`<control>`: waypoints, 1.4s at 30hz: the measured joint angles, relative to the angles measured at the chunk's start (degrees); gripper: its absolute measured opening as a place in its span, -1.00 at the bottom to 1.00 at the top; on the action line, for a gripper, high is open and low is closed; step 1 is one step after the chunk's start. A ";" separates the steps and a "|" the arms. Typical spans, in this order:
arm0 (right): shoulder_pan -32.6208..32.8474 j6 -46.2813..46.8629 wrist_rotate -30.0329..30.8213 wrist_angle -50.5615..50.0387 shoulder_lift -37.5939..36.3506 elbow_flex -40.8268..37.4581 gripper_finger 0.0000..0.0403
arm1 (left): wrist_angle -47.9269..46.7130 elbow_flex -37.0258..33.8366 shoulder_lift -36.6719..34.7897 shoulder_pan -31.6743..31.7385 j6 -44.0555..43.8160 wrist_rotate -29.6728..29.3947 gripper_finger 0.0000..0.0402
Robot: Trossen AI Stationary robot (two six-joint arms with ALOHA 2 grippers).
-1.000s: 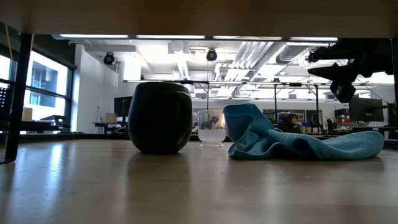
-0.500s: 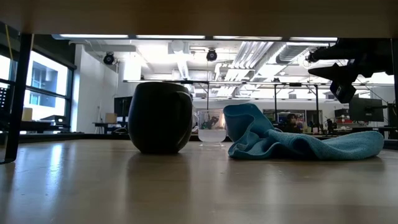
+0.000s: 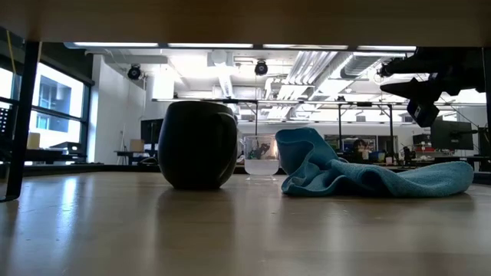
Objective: Stack small to large cups/mugs on shelf
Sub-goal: Put the brown green mug on the shelf
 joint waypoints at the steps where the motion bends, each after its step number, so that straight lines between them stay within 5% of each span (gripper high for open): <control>1: 0.00 0.00 0.00 0.00 0.00 0.00 -0.30 | -0.41 0.00 0.00 0.00 0.04 0.03 -0.60; 42: -0.01 -0.18 0.02 0.00 0.02 0.00 -0.30 | 0.82 0.00 0.00 0.00 -1.03 0.15 -0.57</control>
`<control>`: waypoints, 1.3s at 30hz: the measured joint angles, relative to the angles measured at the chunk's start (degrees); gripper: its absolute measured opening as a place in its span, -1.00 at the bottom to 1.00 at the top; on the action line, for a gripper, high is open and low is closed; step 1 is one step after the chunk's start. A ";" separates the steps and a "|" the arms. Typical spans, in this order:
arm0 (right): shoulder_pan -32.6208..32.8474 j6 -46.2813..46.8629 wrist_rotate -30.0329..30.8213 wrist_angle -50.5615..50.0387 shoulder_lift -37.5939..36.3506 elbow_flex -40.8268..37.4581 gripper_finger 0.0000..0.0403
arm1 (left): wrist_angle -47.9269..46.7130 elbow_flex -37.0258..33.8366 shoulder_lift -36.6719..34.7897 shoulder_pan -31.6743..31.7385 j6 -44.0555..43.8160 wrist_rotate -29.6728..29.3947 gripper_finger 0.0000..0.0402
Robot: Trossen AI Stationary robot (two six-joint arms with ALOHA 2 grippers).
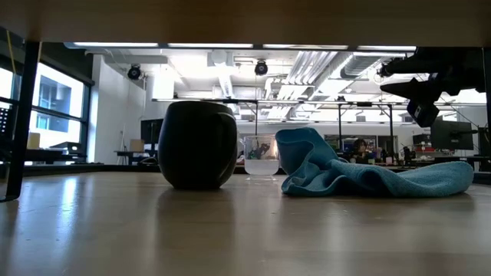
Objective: Stack small to large cups/mugs on shelf
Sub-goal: Put the brown green mug on the shelf, then put the black green mug on the shelf
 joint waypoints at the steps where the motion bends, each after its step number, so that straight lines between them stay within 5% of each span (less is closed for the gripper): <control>1: 0.01 0.02 0.00 0.00 0.00 0.00 -0.30 | -0.07 0.00 0.00 0.00 -0.02 -0.01 -0.57; 22: 0.00 0.51 -0.02 0.02 0.00 0.00 -0.30 | -0.61 0.00 -0.04 0.07 -0.55 1.80 -0.56; 32: -0.01 0.18 -0.02 0.02 0.00 0.00 -0.30 | -0.57 0.00 -0.07 0.02 -0.63 1.56 -0.15; 39: 0.01 0.58 0.00 0.02 0.00 0.00 -0.30 | -0.68 0.00 -0.07 0.02 -0.76 1.40 -0.09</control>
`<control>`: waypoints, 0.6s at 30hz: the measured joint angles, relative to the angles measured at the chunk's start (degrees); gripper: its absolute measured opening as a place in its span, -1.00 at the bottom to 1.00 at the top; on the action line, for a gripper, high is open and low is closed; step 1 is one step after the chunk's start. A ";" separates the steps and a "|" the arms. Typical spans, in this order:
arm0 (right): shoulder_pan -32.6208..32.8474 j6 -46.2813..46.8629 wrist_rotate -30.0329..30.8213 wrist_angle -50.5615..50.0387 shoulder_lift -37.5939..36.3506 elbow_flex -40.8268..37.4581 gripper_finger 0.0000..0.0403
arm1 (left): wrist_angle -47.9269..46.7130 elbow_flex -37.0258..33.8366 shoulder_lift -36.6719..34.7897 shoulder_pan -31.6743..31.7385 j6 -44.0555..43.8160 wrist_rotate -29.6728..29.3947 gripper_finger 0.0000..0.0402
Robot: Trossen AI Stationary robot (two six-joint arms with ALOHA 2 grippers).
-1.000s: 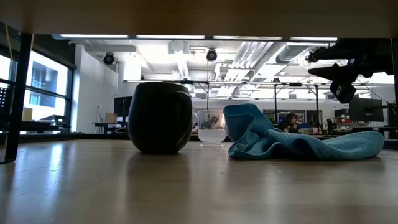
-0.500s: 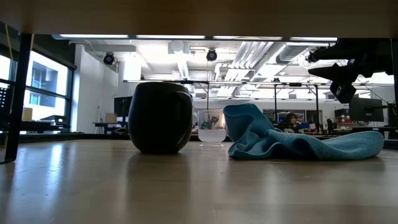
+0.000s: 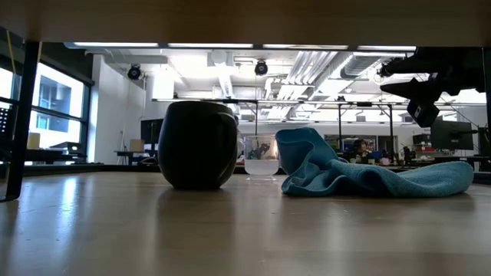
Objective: Stack small to large cups/mugs on shelf
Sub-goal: Put the black green mug on the shelf
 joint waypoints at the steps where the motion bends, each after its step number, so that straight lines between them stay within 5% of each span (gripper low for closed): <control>1: 0.00 0.00 -0.02 -0.02 0.00 0.00 -0.30 | 0.00 0.00 0.00 0.00 0.00 -0.02 -0.08; 18: -0.02 0.04 0.00 -0.02 0.00 0.00 -0.30 | -0.62 0.50 -2.47 0.04 -2.71 1.38 -0.08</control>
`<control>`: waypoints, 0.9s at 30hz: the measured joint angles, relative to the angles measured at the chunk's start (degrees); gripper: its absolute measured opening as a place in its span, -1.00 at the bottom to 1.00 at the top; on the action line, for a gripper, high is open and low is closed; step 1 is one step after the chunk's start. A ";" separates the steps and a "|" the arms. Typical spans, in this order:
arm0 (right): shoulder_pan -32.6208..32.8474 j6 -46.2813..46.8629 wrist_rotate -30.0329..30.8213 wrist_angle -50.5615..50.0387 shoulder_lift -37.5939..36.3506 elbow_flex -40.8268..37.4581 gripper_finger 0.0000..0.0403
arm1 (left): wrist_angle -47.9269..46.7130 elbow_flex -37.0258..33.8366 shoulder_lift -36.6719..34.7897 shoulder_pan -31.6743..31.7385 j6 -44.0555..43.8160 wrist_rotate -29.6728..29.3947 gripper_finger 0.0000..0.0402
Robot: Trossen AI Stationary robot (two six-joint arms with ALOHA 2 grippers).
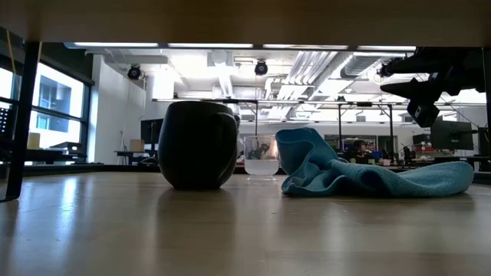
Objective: Stack small to large cups/mugs on shelf
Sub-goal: Put the black green mug on the shelf
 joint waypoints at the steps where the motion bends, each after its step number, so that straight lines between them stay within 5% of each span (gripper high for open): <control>1: 0.00 0.00 0.00 0.00 0.00 0.00 -0.30 | -0.37 0.74 0.04 0.00 -0.02 0.06 -0.08; 6: 0.01 -0.01 0.00 0.00 0.00 0.00 -0.30 | 0.15 5.48 -0.15 0.00 -0.01 -0.82 -0.08; 27: 0.01 0.09 -0.22 0.06 0.39 0.00 -0.30 | 2.53 5.40 -7.81 0.33 2.51 -8.85 -0.08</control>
